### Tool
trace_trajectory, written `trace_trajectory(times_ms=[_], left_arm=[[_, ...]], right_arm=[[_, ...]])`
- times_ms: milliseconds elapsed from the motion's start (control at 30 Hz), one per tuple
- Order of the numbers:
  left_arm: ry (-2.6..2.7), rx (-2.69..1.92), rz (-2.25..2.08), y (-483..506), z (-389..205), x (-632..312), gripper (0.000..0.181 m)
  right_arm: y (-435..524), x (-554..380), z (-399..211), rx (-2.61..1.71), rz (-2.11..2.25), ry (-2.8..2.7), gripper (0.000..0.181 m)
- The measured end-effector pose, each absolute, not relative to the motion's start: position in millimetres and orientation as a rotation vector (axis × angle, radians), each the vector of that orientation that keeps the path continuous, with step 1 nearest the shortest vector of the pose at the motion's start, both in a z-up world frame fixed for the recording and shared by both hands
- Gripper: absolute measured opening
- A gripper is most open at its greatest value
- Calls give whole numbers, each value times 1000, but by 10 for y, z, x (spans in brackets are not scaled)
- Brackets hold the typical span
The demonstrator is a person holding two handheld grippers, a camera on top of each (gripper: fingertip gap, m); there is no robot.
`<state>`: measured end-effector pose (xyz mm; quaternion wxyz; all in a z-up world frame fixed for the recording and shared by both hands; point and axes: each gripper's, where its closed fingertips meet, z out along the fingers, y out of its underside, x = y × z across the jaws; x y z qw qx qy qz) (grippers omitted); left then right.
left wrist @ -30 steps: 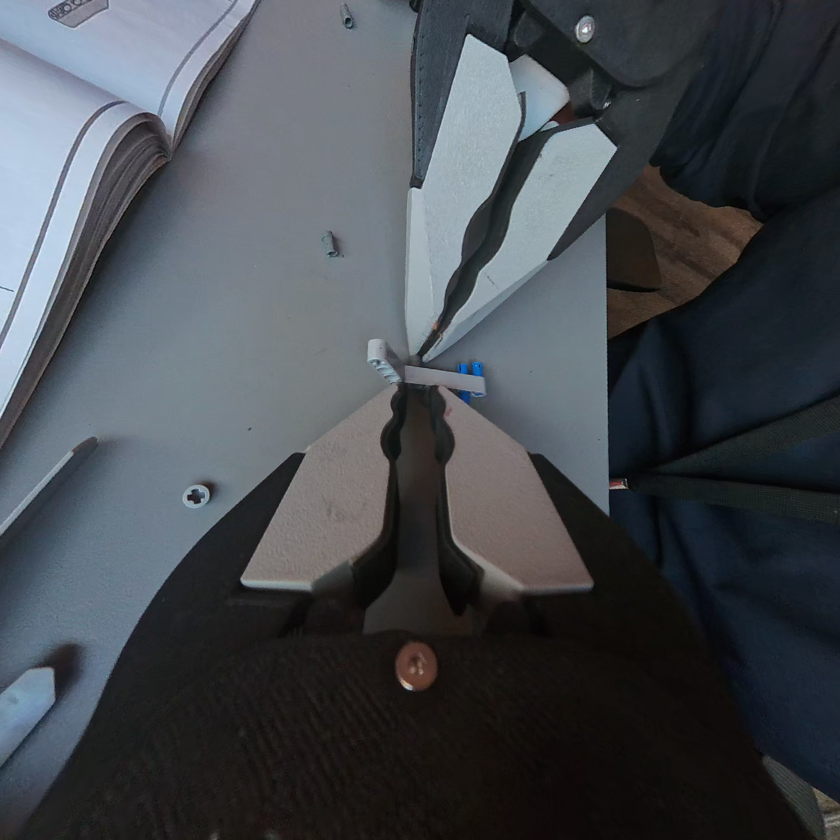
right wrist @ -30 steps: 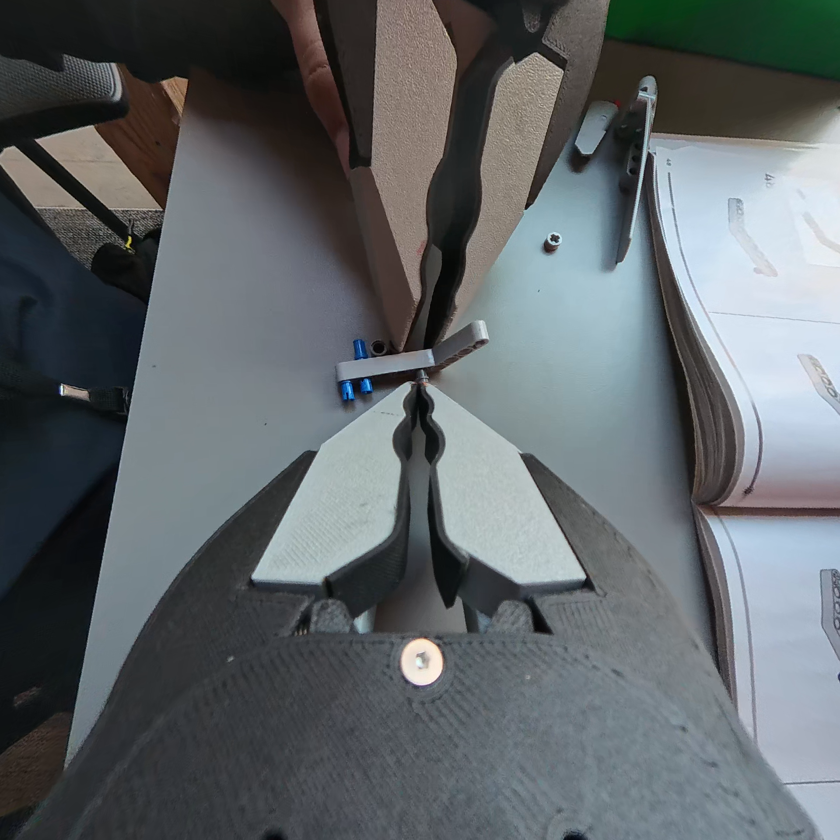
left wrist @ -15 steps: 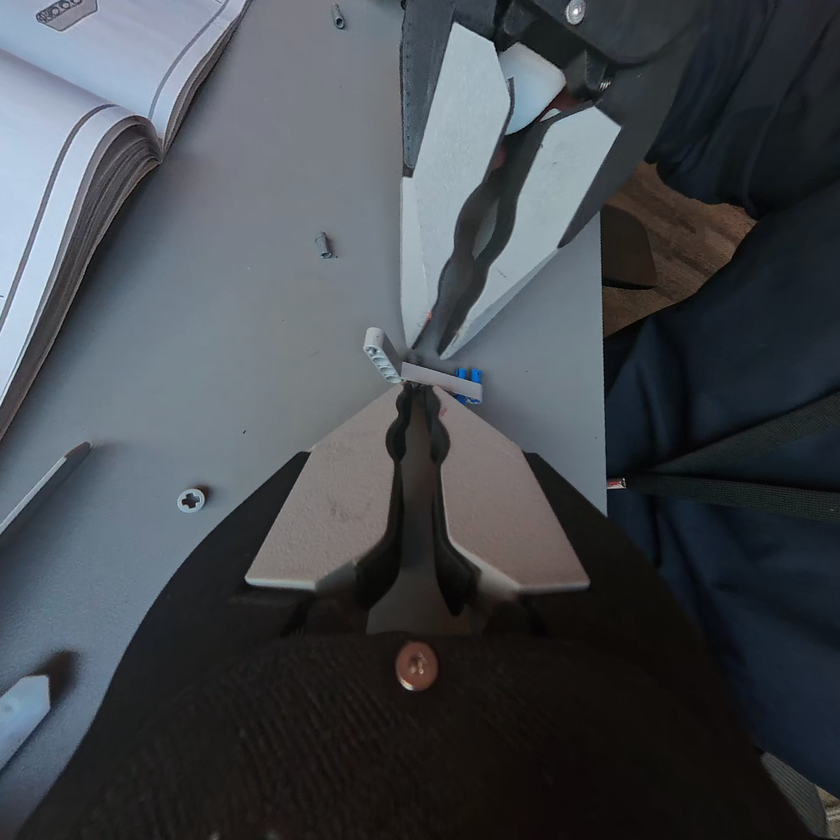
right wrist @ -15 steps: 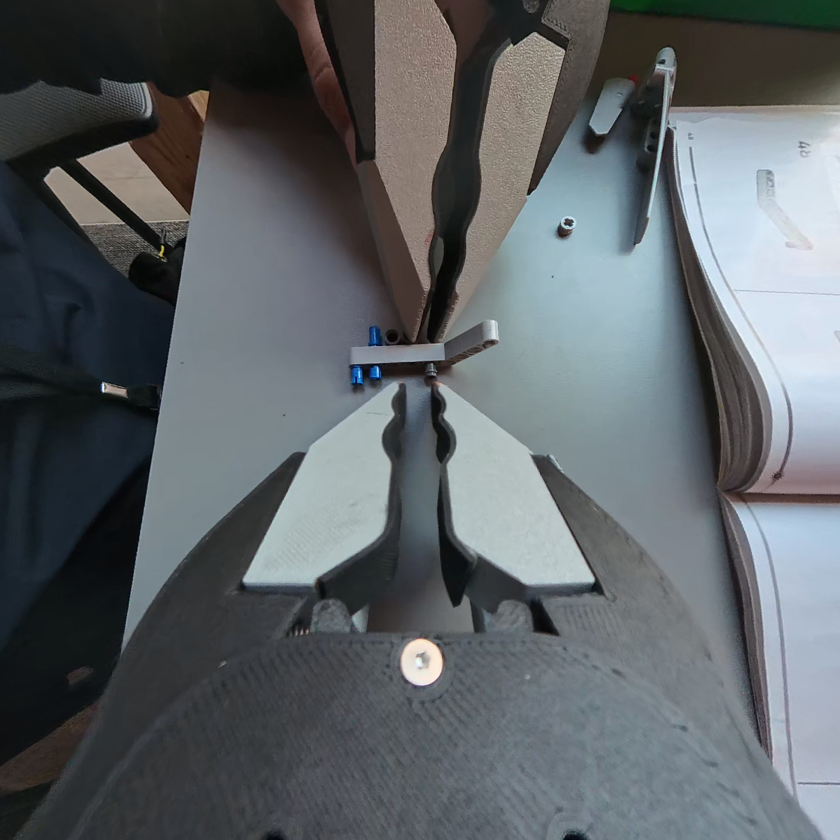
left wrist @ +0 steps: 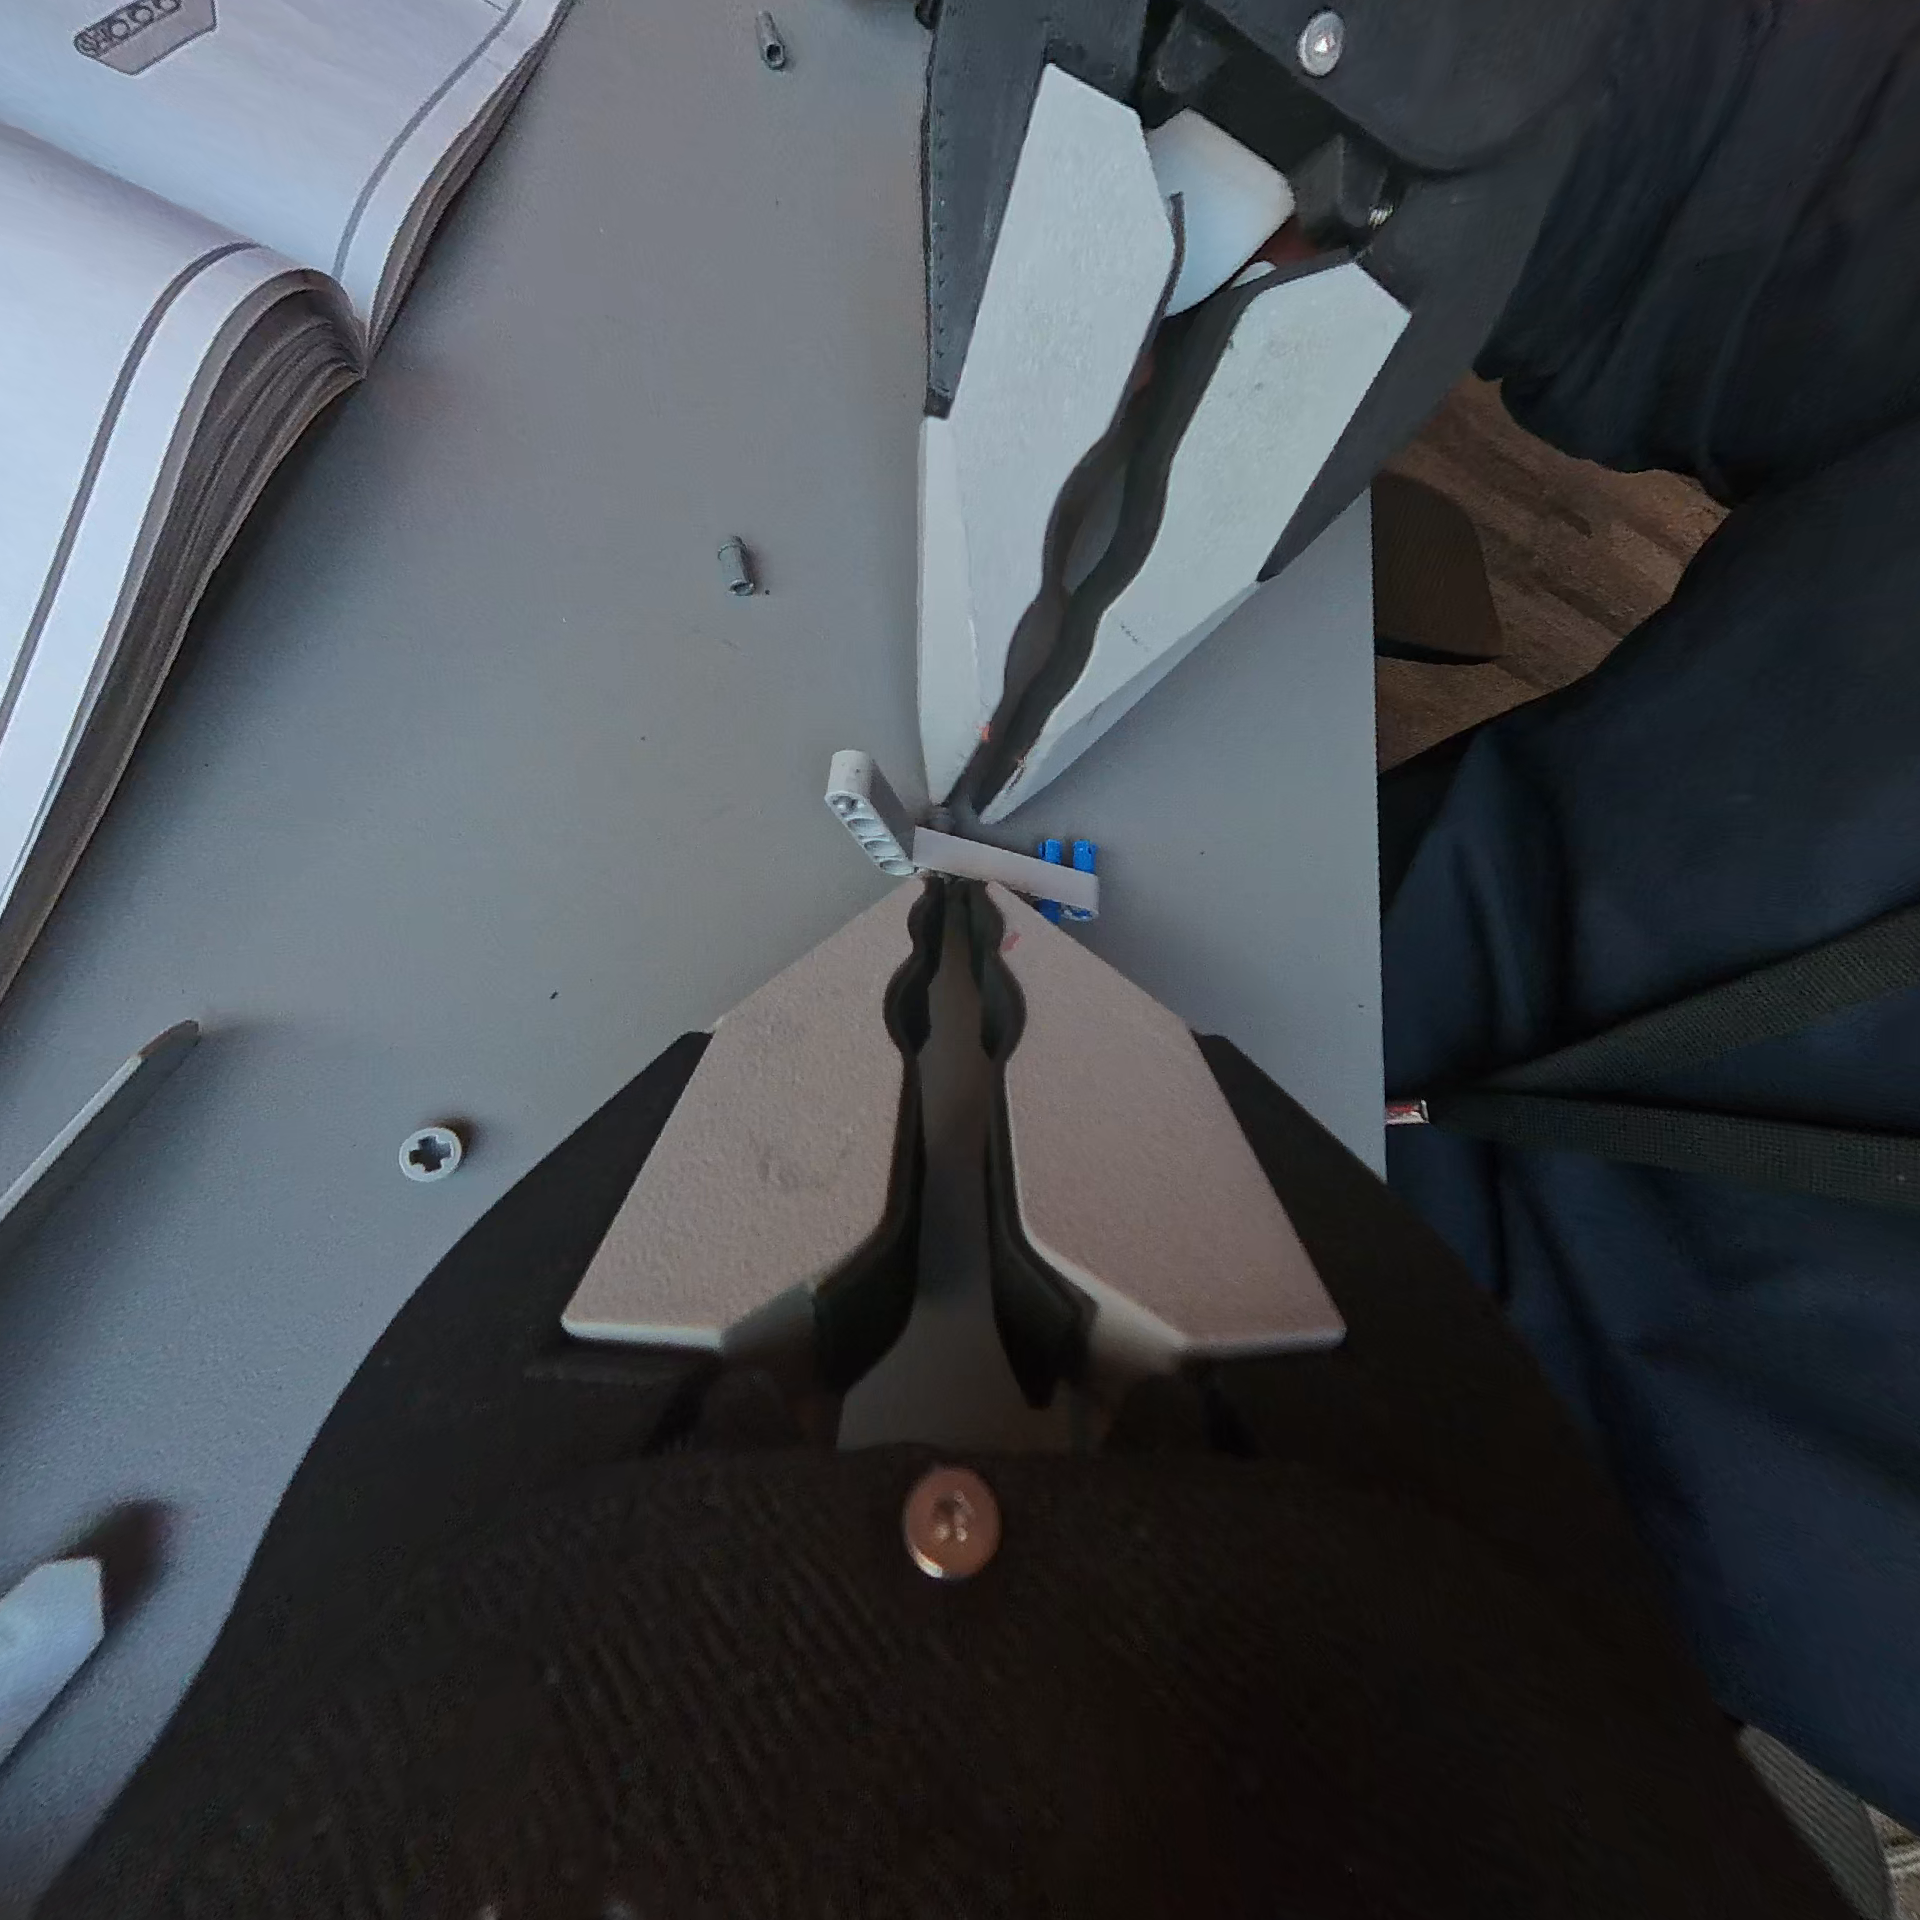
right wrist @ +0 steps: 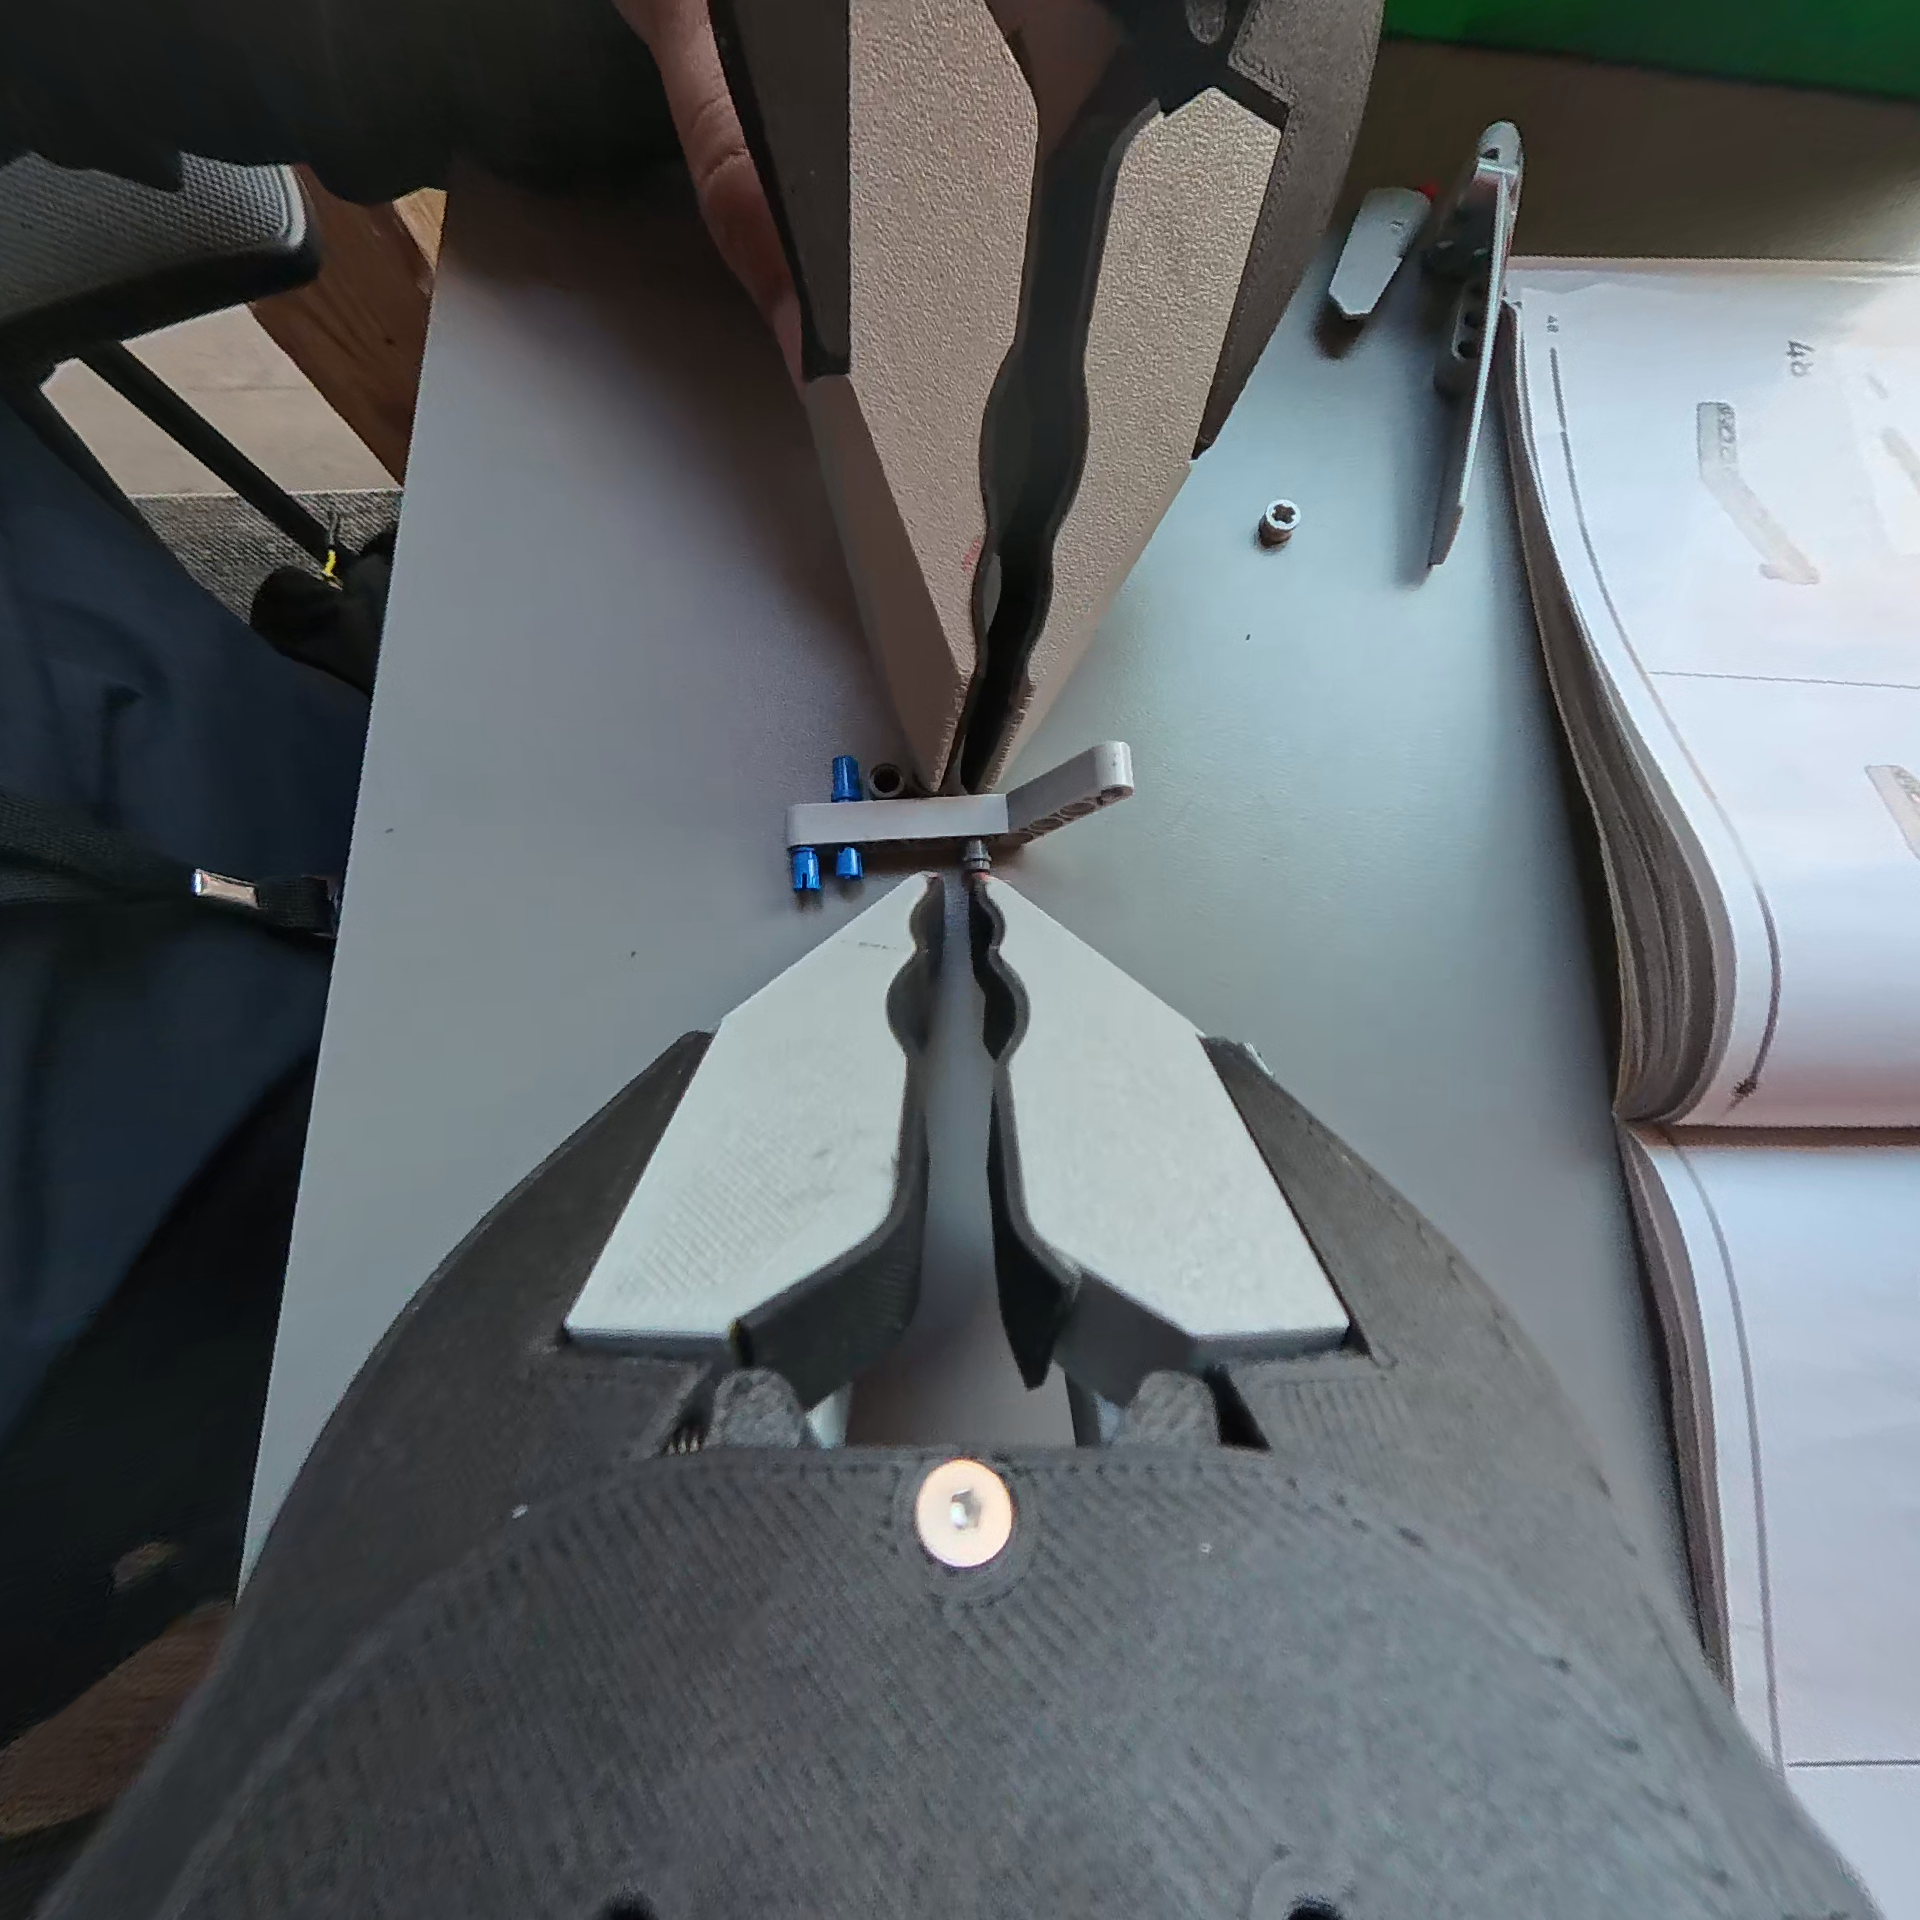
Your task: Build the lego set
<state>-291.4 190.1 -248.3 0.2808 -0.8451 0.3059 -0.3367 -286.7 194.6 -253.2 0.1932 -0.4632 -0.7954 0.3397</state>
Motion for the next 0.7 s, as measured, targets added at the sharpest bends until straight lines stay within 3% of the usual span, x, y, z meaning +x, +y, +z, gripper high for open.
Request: trace_trajectory(times_ms=[700], left_arm=[[826, -2282, -981, 1909, -2484, -2905, 0]], right_arm=[[1994, -2933, -2535, -1218, 882, -2216, 0]])
